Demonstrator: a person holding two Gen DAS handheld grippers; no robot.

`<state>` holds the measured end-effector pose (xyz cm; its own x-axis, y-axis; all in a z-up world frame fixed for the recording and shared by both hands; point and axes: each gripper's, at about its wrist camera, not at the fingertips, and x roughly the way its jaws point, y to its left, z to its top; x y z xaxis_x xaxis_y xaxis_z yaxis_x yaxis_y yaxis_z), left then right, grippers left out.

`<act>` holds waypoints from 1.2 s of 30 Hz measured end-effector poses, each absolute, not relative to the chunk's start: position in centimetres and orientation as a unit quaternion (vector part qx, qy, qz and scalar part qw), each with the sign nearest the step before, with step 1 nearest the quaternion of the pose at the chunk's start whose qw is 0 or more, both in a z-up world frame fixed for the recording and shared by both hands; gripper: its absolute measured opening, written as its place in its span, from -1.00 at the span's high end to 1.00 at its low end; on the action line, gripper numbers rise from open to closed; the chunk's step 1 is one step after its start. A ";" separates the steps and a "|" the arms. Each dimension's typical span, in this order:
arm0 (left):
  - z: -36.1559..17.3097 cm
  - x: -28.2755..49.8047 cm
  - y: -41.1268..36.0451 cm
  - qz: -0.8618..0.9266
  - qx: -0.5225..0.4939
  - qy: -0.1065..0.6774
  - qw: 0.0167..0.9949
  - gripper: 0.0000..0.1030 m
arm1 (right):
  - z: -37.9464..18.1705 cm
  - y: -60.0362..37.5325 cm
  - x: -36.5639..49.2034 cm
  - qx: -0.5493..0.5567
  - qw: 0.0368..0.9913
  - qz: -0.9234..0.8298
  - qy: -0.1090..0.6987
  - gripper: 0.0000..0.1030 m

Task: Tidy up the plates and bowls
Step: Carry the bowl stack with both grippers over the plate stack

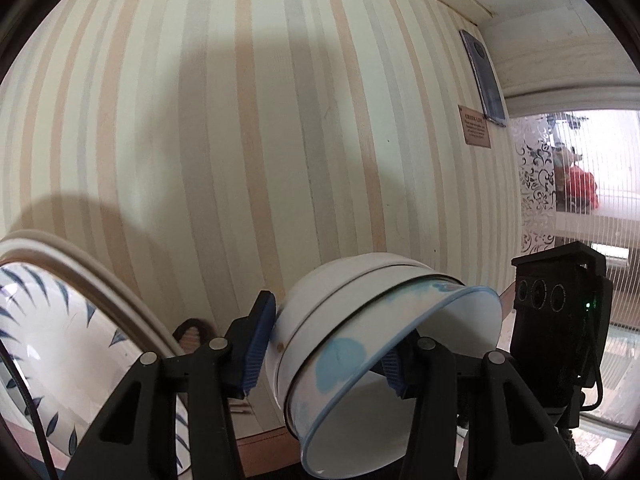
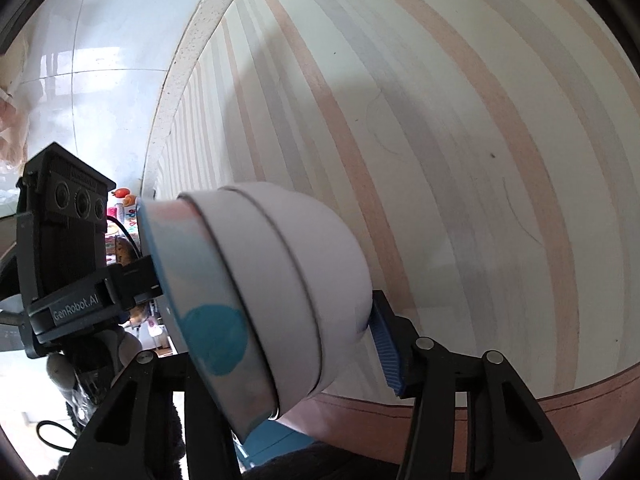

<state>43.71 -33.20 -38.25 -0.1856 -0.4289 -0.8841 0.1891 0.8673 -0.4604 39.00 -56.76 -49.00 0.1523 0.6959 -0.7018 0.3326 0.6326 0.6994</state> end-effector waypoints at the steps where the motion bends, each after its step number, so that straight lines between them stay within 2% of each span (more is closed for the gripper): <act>1: -38.1 43.7 -33.0 -0.243 -0.082 0.730 0.634 0.14 | -49.0 -56.6 39.1 0.404 0.641 0.144 0.637 -0.02; 6: -37.4 43.9 -31.9 -0.230 -0.093 0.731 0.635 0.14 | -50.0 -55.3 40.3 0.413 0.627 0.154 0.643 -0.02; 14: -35.2 44.3 -28.6 -0.205 -0.115 0.720 0.653 0.14 | -48.5 -53.6 41.8 0.397 0.627 0.186 0.644 -0.02; 24: -32.9 44.4 -19.9 -0.146 -0.165 0.698 0.682 0.14 | -45.5 -45.7 45.4 0.351 0.619 0.252 0.656 -0.02; 36: -34.5 42.9 -12.0 -0.079 -0.219 0.697 0.678 0.14 | -45.4 -35.6 46.4 0.302 0.580 0.314 0.688 -0.02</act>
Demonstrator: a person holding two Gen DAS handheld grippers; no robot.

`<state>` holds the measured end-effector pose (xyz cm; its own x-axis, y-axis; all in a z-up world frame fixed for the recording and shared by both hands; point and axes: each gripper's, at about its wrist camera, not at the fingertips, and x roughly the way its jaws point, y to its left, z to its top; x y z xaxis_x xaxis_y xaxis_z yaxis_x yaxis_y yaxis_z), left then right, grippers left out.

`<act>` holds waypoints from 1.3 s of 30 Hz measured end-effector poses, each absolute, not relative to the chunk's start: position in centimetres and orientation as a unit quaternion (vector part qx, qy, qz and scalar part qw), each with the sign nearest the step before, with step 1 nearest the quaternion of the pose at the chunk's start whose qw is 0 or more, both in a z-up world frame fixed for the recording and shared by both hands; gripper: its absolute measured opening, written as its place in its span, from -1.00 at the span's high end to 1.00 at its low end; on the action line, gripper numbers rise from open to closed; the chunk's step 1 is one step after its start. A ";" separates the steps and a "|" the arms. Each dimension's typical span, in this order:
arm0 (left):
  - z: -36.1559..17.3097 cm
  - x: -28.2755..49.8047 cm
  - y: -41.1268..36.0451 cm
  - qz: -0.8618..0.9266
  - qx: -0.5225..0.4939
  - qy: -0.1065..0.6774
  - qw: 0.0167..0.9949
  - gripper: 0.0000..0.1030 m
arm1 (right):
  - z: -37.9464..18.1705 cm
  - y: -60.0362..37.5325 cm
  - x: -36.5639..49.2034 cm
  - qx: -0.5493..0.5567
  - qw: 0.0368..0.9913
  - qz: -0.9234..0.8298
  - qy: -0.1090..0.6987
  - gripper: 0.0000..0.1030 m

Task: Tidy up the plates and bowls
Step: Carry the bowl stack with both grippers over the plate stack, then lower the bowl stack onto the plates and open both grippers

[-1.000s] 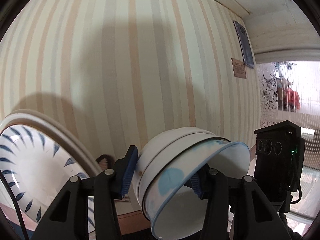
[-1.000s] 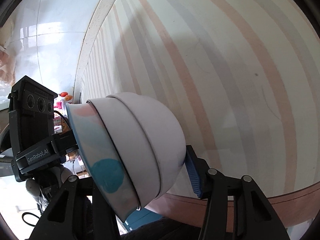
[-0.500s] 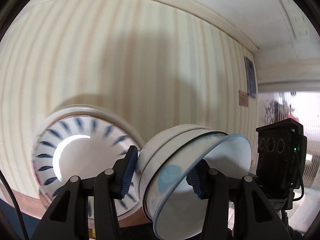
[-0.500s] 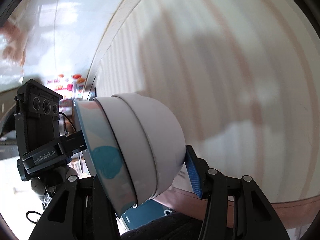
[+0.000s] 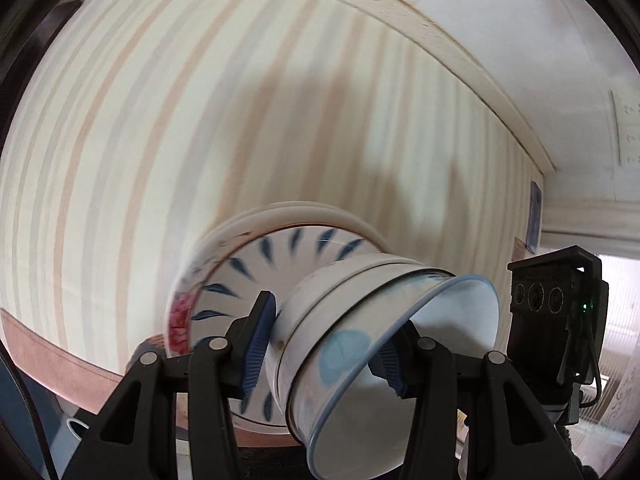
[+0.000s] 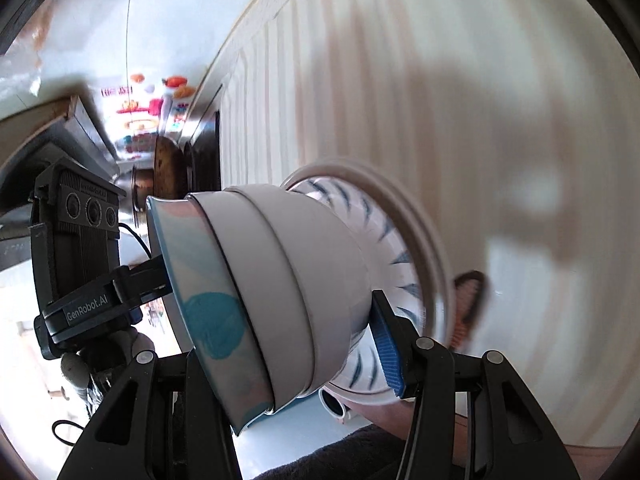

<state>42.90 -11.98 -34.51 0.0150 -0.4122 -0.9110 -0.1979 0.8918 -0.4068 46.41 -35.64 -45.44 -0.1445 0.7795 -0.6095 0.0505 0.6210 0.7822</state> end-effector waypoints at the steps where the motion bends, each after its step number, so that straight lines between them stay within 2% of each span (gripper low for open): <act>1: -34.7 42.8 -11.8 -0.076 -0.220 0.698 0.677 0.14 | -45.6 -35.5 46.3 0.300 0.578 0.315 0.690 -0.02; 11: -36.4 42.1 -10.0 -0.065 -0.228 0.707 0.666 0.14 | -47.6 -31.5 46.1 0.286 0.557 0.313 0.714 -0.02; 21: -37.1 41.8 -10.0 -0.073 -0.229 0.709 0.663 0.09 | -47.2 -30.7 46.3 0.260 0.573 0.300 0.716 -0.01; 31: -35.0 40.4 -10.9 -0.052 -0.163 0.690 0.704 0.11 | -46.2 -29.5 46.1 0.223 0.597 0.287 0.716 -0.02; 39: -32.3 38.5 -10.8 -0.035 -0.122 0.663 0.738 0.09 | -42.9 -30.6 45.6 0.186 0.647 0.268 0.689 -0.02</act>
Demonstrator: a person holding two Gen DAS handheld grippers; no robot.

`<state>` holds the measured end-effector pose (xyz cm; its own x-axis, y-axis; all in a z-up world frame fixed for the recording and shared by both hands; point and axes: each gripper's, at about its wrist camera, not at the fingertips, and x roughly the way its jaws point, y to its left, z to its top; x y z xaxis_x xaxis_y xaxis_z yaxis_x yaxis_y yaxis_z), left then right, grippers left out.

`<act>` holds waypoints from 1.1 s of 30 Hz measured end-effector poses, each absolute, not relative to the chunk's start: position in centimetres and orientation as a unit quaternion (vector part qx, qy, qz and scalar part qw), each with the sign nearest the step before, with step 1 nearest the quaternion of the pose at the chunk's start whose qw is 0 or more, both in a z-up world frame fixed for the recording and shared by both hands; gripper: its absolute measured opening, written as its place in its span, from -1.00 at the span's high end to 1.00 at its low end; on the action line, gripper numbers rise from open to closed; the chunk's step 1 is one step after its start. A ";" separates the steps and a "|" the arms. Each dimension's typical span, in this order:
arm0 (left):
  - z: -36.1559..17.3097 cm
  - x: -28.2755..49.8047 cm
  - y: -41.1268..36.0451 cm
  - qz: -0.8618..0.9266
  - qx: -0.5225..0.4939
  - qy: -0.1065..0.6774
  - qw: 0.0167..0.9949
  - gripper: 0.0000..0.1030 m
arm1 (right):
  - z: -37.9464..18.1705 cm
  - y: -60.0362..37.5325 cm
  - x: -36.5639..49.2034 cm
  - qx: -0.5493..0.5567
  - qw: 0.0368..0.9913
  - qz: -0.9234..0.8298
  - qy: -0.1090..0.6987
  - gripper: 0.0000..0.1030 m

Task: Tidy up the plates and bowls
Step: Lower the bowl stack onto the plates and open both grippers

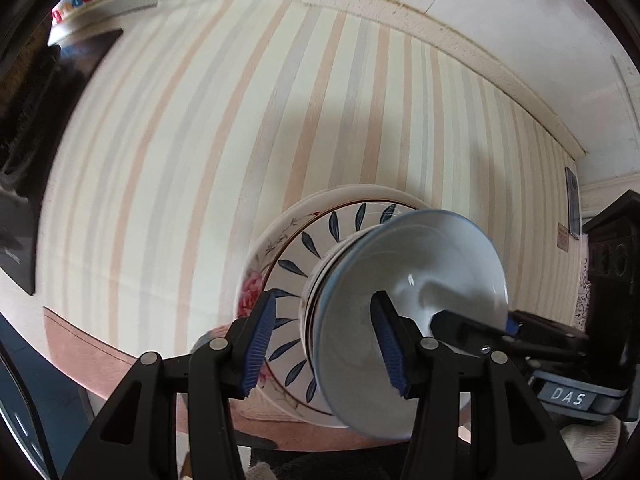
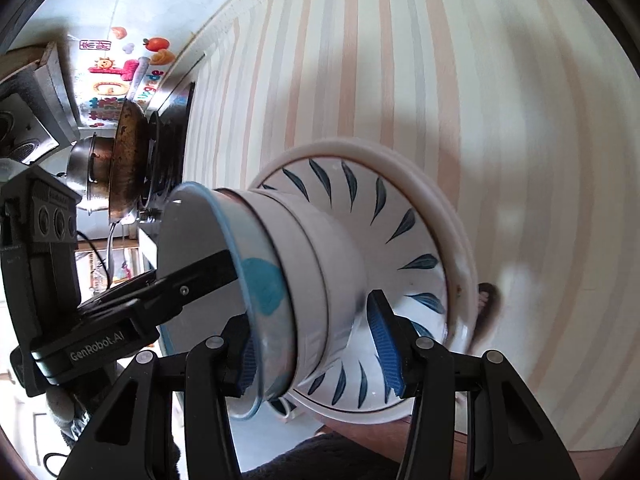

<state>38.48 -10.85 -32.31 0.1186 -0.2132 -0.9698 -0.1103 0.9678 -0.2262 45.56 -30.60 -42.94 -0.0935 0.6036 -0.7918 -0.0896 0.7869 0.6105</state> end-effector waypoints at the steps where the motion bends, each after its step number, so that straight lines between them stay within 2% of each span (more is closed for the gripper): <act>1: -32.0 38.3 -11.0 -0.033 -0.117 0.659 0.742 0.09 | -42.3 -30.8 45.4 0.179 0.655 0.264 0.685 -0.02; 3: -31.3 37.6 -10.7 -0.037 -0.108 0.649 0.752 -0.08 | -41.1 -31.1 44.8 0.163 0.672 0.255 0.676 -0.10; 5: -30.5 37.0 -10.5 -0.037 -0.095 0.636 0.765 -0.46 | -39.7 -31.3 44.0 0.152 0.694 0.235 0.663 -0.22; 6: -29.8 36.5 -10.3 -0.039 -0.087 0.626 0.774 -0.51 | -38.7 -31.3 43.4 0.143 0.706 0.229 0.655 -0.28; 8: -28.6 35.6 -9.8 -0.041 -0.072 0.607 0.790 -0.69 | -37.2 -31.3 42.3 0.136 0.722 0.220 0.642 -0.59; 9: -28.2 35.4 -9.7 -0.043 -0.067 0.601 0.796 -0.75 | -36.2 -31.4 41.6 0.130 0.733 0.212 0.633 -0.64; 19: -22.9 31.4 -8.2 -0.053 -0.022 0.525 0.849 -0.77 | -27.8 -30.7 34.4 0.073 0.848 0.111 0.513 -0.92; 24: -20.1 29.1 -7.5 -0.055 -0.025 0.485 0.872 -0.79 | -24.7 -30.2 31.4 0.068 0.869 0.084 0.483 -0.94; 25: -19.7 28.7 -7.5 -0.054 -0.025 0.481 0.875 -0.97 | -24.2 -30.3 30.7 0.070 0.871 0.082 0.479 -0.95; 26: -19.3 28.5 -7.5 -0.054 -0.027 0.477 0.877 -1.00 | -23.7 -30.1 30.1 0.069 0.873 0.081 0.475 -0.95; 33: -16.6 24.8 -6.8 -0.037 -0.035 0.445 0.894 -1.00 | -20.4 -30.0 26.1 0.065 0.891 0.072 0.443 -0.96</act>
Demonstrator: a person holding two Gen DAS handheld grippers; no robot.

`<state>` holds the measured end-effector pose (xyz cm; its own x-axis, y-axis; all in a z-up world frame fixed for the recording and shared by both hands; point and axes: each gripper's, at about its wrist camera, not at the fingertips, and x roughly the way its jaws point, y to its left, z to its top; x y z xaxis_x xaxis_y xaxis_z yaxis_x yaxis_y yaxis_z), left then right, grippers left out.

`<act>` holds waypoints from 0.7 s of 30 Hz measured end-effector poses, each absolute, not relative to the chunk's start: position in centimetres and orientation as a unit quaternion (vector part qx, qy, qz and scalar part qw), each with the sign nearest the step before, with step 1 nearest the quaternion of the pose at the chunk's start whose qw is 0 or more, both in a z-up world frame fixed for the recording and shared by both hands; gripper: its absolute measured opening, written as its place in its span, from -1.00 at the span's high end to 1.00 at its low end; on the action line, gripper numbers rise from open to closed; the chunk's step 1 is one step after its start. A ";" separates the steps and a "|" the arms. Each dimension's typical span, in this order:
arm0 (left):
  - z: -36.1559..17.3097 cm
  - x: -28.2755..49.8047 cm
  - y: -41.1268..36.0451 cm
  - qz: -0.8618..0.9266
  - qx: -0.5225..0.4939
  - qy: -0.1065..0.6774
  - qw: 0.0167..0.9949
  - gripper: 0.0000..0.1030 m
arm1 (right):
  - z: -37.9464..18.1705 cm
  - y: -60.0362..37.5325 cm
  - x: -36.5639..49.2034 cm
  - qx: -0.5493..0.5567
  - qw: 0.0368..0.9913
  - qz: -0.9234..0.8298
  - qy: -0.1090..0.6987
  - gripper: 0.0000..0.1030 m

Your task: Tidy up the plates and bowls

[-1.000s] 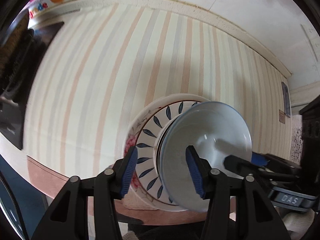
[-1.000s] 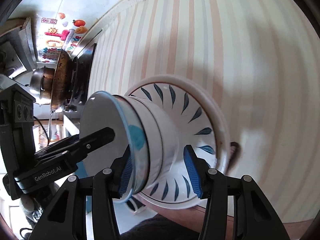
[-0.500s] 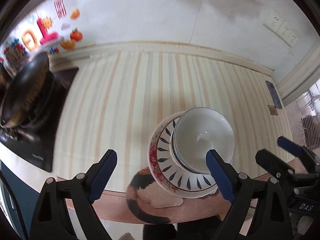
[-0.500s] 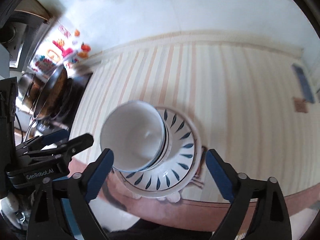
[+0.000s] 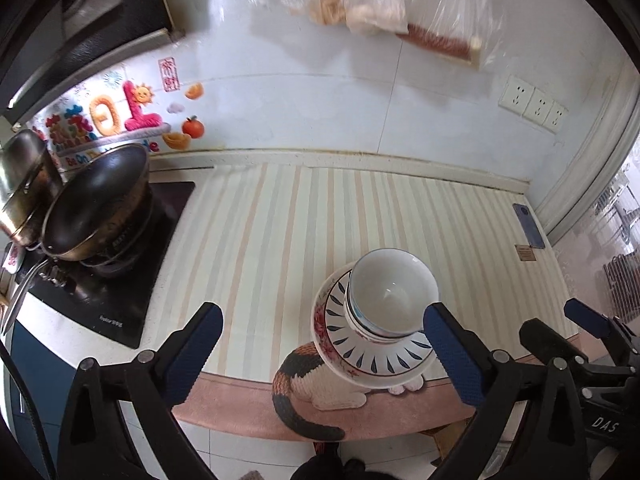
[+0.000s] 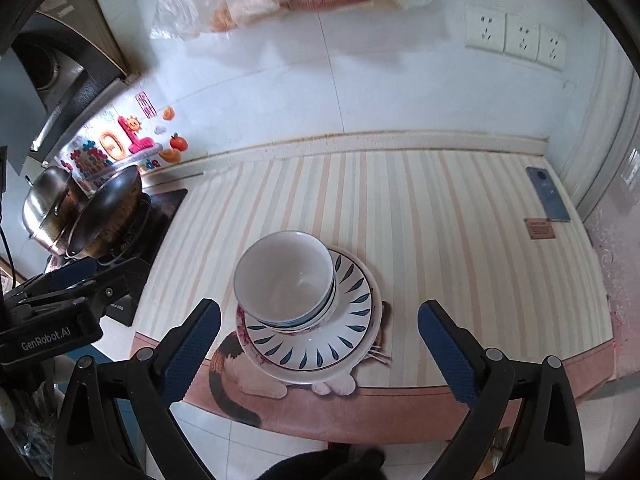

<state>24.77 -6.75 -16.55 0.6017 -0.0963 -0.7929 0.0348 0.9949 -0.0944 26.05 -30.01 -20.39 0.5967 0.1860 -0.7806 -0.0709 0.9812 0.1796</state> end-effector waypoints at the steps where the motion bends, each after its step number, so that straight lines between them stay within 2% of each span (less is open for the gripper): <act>1: -16.3 24.2 -6.8 -0.036 -0.034 0.442 0.896 -1.00 | -19.9 -30.1 25.6 0.064 0.894 0.072 0.438 -0.96; 21: -9.5 6.0 -7.5 0.015 -0.028 0.362 0.932 -1.00 | -10.8 -31.8 6.4 0.041 0.931 0.077 0.355 -0.97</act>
